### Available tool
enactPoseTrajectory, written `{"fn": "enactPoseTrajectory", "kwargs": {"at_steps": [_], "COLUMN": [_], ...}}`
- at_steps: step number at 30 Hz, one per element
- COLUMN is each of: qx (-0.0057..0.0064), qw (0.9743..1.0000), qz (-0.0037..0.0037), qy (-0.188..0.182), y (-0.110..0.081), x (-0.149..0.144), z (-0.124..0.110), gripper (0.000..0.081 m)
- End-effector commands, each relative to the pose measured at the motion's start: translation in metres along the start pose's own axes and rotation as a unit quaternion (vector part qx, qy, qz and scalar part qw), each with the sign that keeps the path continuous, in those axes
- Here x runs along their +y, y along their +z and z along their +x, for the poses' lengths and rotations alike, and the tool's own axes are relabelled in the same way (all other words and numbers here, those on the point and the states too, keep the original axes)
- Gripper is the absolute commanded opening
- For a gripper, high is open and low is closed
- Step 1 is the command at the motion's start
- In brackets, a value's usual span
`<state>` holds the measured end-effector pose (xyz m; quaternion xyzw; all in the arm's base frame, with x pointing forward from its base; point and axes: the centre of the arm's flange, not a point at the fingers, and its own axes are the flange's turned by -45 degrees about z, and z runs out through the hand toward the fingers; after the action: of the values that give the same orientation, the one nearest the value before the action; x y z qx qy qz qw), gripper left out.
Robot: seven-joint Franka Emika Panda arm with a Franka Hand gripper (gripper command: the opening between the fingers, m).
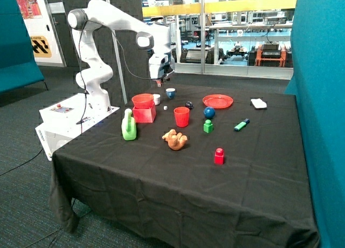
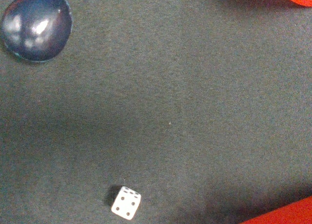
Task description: Put the ball in the red pot
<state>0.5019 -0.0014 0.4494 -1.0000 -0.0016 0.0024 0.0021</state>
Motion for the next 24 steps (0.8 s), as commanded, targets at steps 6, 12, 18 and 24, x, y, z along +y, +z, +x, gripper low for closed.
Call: {"fn": "enactPoseTrajectory", "kwargs": {"at_steps": [6,12,18,24], "qx": [0.002,0.002,0.002,0.002], "qw": [0.987,0.9869,0.9873,0.9873], "qz": [-0.00241,-0.00241,-0.00241,-0.00241], "qy": [-0.161,-0.161,-0.159,-0.159], "y": [-0.001,0.0,0.002,0.008], "x": [-0.002,-0.003,-0.001,0.0], "z": [-0.005,-0.01,-0.015,-0.023], "gripper": [0.032,0.0217,0.0217,0.0215]}}
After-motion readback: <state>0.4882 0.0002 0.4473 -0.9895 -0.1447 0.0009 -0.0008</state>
